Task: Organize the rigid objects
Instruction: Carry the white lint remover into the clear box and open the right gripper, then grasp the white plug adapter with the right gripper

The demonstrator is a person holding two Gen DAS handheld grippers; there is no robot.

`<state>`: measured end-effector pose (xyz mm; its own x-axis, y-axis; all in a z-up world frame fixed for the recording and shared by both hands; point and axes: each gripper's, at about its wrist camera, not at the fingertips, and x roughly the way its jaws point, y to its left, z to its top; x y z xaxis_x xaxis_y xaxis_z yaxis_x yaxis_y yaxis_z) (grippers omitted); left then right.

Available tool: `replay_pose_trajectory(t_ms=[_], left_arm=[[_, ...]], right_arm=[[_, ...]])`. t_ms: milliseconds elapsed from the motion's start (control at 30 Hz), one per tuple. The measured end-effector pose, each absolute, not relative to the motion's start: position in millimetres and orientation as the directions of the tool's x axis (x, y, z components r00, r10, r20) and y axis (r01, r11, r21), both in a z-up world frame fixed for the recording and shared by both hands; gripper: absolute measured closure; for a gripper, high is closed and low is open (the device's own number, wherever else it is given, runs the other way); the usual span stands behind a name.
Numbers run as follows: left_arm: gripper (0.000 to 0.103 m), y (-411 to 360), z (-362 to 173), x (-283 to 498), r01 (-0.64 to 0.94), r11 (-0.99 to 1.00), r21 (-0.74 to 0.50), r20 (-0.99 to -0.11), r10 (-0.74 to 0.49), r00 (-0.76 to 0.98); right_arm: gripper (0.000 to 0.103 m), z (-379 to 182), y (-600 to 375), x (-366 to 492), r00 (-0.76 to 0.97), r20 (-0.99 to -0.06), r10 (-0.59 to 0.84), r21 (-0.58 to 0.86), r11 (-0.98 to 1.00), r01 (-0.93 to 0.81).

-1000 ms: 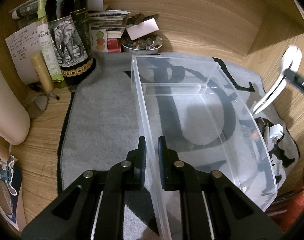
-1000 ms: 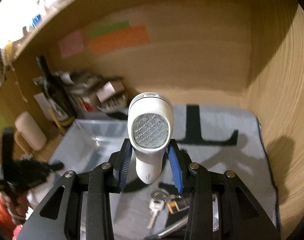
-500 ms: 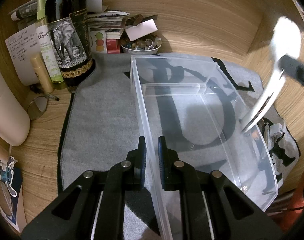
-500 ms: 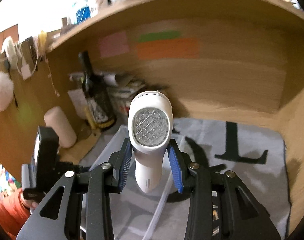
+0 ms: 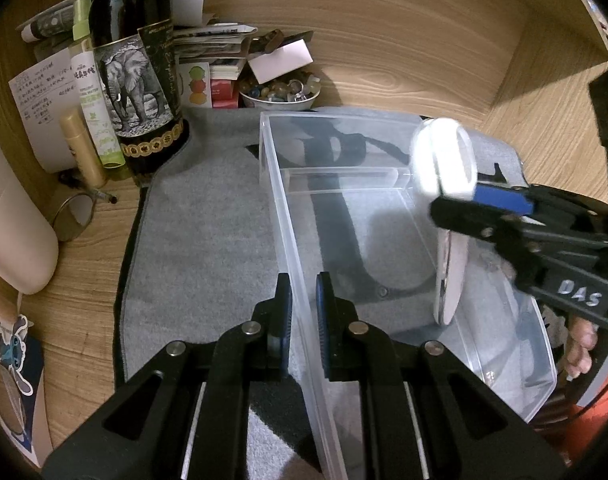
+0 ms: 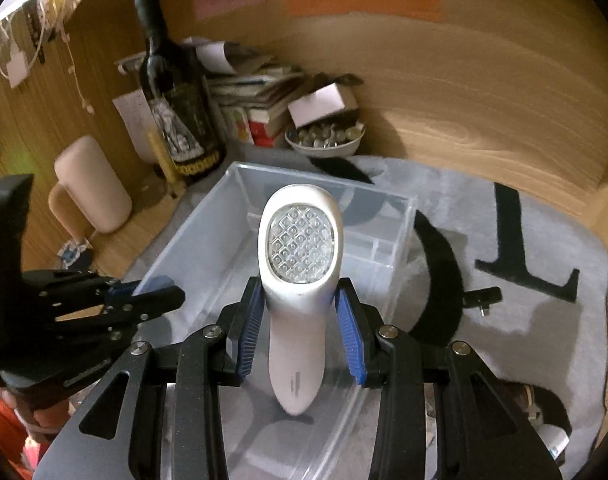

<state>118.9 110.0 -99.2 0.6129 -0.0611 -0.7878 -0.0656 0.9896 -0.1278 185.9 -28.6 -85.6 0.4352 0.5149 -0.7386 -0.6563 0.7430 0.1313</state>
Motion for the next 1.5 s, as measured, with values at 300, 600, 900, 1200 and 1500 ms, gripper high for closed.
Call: replay_pose_trajectory(t_ms=[300, 600, 900, 1200, 1500], left_arm=[[0.090, 110, -99, 119, -0.062, 0.990, -0.127, -0.787, -0.063, 0.614], [0.090, 109, -98, 119, -0.062, 0.991, -0.120, -0.788, -0.057, 0.614], [0.090, 109, -99, 118, -0.063, 0.991, -0.117, -0.788, -0.055, 0.613], [0.090, 109, -99, 118, -0.063, 0.991, -0.119, -0.788, -0.055, 0.613], [0.090, 109, -99, 118, -0.064, 0.991, -0.121, -0.788, -0.056, 0.614]], right_arm=[[0.069, -102, -15, 194, 0.377, -0.799, 0.469, 0.118, 0.737, -0.666], [0.069, -86, -25, 185, 0.418, -0.761, 0.496, 0.117, 0.739, -0.663], [0.043, -56, -59, 174, 0.558, -0.689, 0.463, 0.077, 0.812, -0.578], [0.021, -33, -129, 162, 0.721, -0.610, 0.329, 0.016, 0.915, -0.403], [0.020, -61, -195, 160, 0.721, -0.675, 0.158, 0.002, 0.977, -0.212]])
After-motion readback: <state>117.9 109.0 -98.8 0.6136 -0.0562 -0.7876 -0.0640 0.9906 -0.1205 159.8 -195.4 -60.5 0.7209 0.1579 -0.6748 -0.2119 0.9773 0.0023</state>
